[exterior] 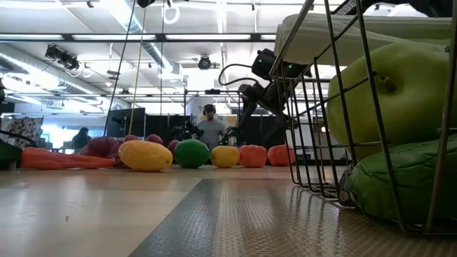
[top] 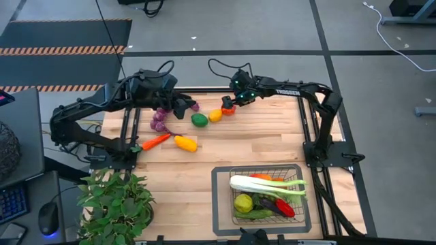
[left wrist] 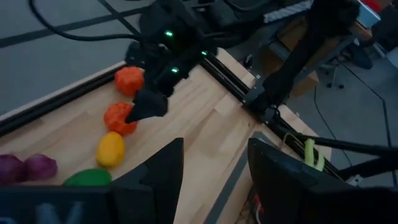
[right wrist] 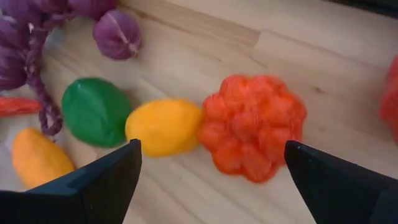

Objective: Build produce basket
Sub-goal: Put the tangerine into the wire basket

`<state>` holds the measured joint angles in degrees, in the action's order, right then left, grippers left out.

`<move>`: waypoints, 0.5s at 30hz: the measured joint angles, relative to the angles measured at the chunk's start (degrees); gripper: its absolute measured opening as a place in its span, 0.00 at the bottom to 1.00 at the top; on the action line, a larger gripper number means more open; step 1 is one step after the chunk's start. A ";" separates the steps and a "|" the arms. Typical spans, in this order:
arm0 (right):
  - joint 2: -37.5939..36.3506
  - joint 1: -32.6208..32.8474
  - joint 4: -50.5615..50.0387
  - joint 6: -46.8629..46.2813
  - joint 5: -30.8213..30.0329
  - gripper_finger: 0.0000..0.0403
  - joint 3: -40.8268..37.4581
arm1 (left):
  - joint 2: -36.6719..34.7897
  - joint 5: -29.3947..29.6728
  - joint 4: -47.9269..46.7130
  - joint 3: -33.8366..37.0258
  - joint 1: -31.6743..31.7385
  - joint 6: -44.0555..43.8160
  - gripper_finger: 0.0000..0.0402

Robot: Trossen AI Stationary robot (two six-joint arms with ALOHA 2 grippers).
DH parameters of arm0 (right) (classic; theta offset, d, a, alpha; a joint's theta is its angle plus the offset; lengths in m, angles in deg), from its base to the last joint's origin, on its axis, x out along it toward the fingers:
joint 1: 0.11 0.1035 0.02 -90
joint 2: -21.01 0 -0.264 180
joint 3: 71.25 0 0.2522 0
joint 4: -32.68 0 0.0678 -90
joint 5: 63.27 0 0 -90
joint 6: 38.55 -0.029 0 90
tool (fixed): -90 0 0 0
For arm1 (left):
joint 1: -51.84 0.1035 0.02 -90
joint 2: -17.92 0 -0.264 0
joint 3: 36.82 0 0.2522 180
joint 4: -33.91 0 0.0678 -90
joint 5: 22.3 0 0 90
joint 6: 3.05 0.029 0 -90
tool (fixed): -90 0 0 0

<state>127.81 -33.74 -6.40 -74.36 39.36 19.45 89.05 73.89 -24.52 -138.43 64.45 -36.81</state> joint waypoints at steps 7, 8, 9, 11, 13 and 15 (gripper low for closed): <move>2.49 0.00 0.43 -0.61 -1.74 0.99 0.01 | 0.00 -0.32 -0.24 0.00 -0.19 -2.10 0.46; 2.69 0.00 0.47 -0.61 -2.21 0.99 0.01 | 0.00 -0.31 -0.24 0.00 -0.29 -2.49 0.46; 2.84 0.00 0.37 -0.63 -2.40 0.99 0.00 | 0.00 -0.43 -0.24 0.00 -0.34 -2.76 0.46; 2.93 0.00 0.49 -0.64 -3.12 0.99 -0.01 | -0.14 -0.48 -0.24 0.00 -0.82 -3.12 0.46; 2.91 0.00 0.66 -0.61 -4.54 0.99 -0.01 | -0.23 -0.46 -0.20 0.00 -1.33 -3.12 0.46; 2.91 0.00 0.37 -0.55 -6.69 0.99 -0.01 | -0.24 -0.48 -0.20 0.00 -1.66 -3.14 0.46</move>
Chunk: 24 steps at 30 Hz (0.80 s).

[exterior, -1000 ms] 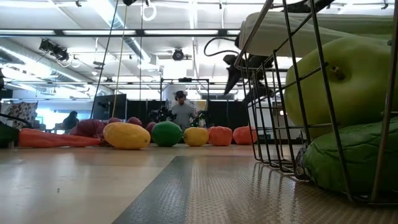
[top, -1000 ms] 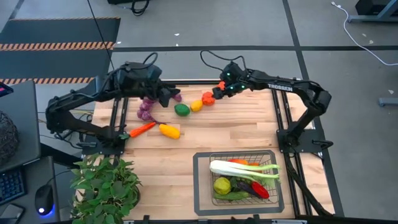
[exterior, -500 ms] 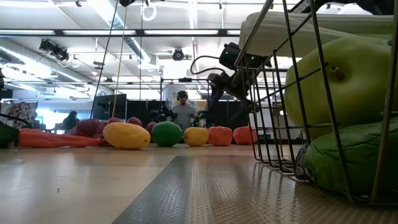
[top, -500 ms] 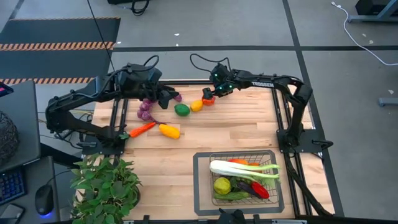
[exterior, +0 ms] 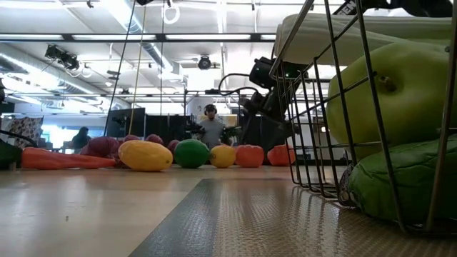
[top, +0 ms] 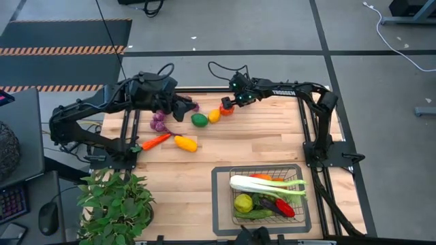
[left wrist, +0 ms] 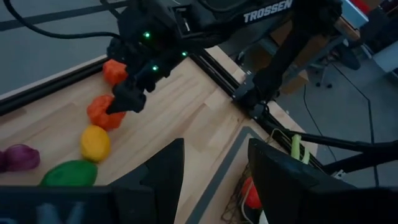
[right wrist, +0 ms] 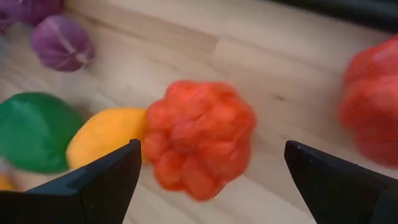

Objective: Build produce basket
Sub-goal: Put the tangerine into the wire basket

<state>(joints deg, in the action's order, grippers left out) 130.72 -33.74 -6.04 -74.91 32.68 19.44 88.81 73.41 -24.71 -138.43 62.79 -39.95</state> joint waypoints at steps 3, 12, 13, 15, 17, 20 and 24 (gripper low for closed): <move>0.00 0.11 0.32 0.04 -3.12 0.99 0.00 | 0.00 0.00 0.25 0.00 -0.31 0.02 0.46; 0.00 1.29 1.61 -0.09 -3.44 0.99 0.00 | 0.00 0.03 0.28 0.00 -0.31 0.68 0.46; 0.00 1.58 1.59 -0.09 -3.59 0.99 0.00 | 0.00 0.01 0.28 0.00 -0.31 1.32 0.46; 0.00 2.18 1.60 -0.08 -4.74 0.99 0.00 | 0.00 0.02 0.23 -0.01 -0.31 1.95 0.46; 0.00 2.53 1.48 -0.09 -5.80 0.99 0.00 | 0.00 0.03 0.22 -0.02 -0.31 2.59 0.46; 0.98 2.93 0.70 -1.33 -5.67 0.98 -0.01 | 0.00 0.00 0.11 -0.01 -0.31 2.80 0.46; 3.30 3.20 0.96 -1.70 -4.84 0.97 -0.04 | -0.02 0.02 -0.04 -0.02 -0.32 2.64 0.46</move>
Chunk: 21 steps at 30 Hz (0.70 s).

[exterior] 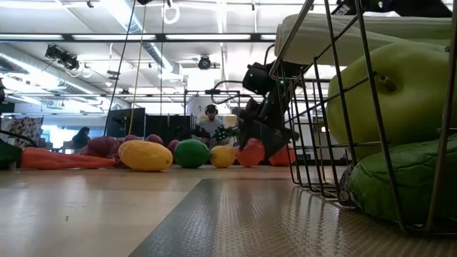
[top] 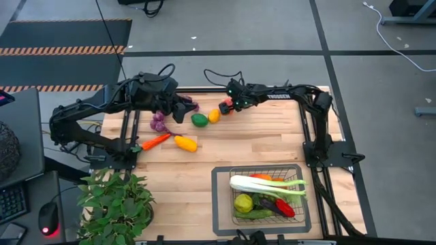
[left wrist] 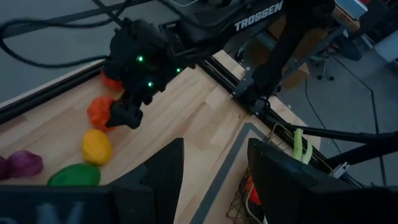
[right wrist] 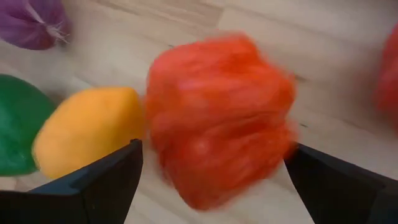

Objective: Build produce basket
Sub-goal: Put the tangerine into the wire basket

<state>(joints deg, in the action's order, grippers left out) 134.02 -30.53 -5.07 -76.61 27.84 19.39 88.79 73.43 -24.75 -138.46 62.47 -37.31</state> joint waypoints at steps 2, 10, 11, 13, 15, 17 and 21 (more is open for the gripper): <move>0.99 0.09 1.15 -0.70 0.32 0.96 0.00 | -0.05 0.01 0.04 0.00 0.01 -0.51 0.46; 1.36 0.27 5.33 -0.97 -0.94 0.93 0.03 | -0.07 -0.03 -0.18 -0.02 -2.58 -1.54 0.44; 1.36 0.25 5.54 -1.00 -0.97 0.92 0.02 | -0.07 -0.04 -0.33 -0.02 -2.98 -1.54 0.44; 1.36 0.27 5.99 -1.17 -1.22 0.91 0.02 | -0.07 -0.10 -0.53 -0.02 -3.55 -1.48 0.44; 1.36 0.27 6.75 -0.48 -1.58 0.90 0.02 | -0.05 0.01 -0.51 -0.02 -3.84 -1.31 0.43; 1.36 0.27 8.18 0.39 -1.59 0.89 0.02 | -0.05 0.03 -0.52 -0.02 -3.84 -1.29 0.43; 1.36 0.31 8.75 0.13 -1.10 0.85 0.02 | -0.05 0.01 -0.53 -0.02 -3.89 -1.29 0.43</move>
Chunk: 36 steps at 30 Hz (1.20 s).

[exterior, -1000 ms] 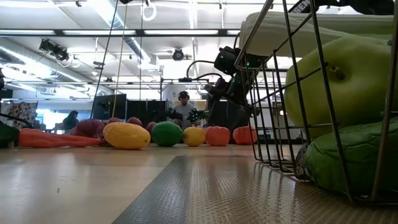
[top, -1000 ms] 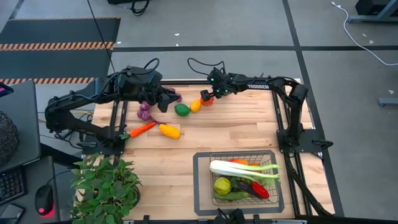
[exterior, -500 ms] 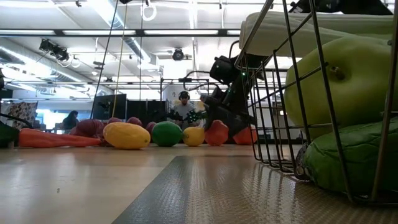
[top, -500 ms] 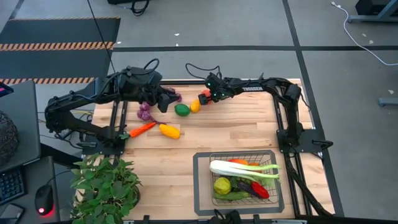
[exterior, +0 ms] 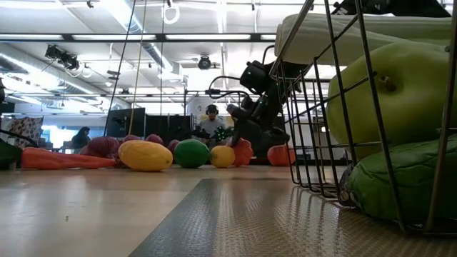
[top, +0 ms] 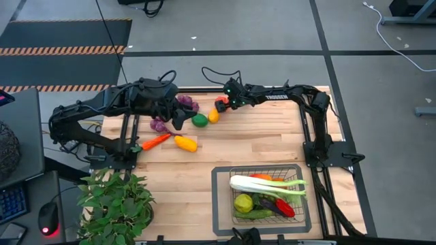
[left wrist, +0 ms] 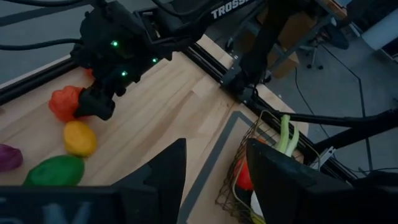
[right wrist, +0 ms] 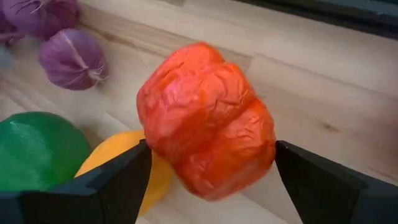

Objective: Build produce basket
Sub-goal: Put the tangerine into the wire basket, then put the lemon into the wire basket

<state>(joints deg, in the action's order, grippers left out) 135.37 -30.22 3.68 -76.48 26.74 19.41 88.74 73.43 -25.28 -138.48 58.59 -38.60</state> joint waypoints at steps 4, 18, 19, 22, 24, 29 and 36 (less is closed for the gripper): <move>0.00 0.00 -0.80 0.61 2.89 0.76 0.00 | 0.00 0.00 0.00 0.00 0.02 0.00 0.43; 0.00 -0.02 -3.59 6.00 12.01 0.26 -0.02 | 0.00 0.00 -0.04 0.00 -0.03 -0.24 0.43; 0.00 -0.09 -3.60 6.24 12.34 0.26 -0.02 | 0.00 0.00 -0.04 0.00 -0.30 -0.24 0.43; 0.00 -0.62 -3.53 6.14 12.45 0.29 -0.02 | 0.02 0.01 -0.06 0.00 -1.11 -0.24 0.43; 0.00 -1.08 -3.49 5.30 11.38 0.31 -0.02 | 0.02 0.00 -0.31 0.00 -1.82 -0.26 0.43; -0.21 -2.39 -2.55 2.11 13.13 0.39 -0.02 | 0.02 0.00 -1.07 0.00 -3.50 -0.16 0.43; -1.12 -2.64 -2.50 1.51 16.56 0.57 -0.02 | 0.02 0.02 -3.31 0.00 -3.87 0.64 0.43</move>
<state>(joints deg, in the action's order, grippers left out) 134.25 -32.86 1.18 -74.98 43.29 19.39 88.77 73.46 -28.59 -138.48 54.72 -37.97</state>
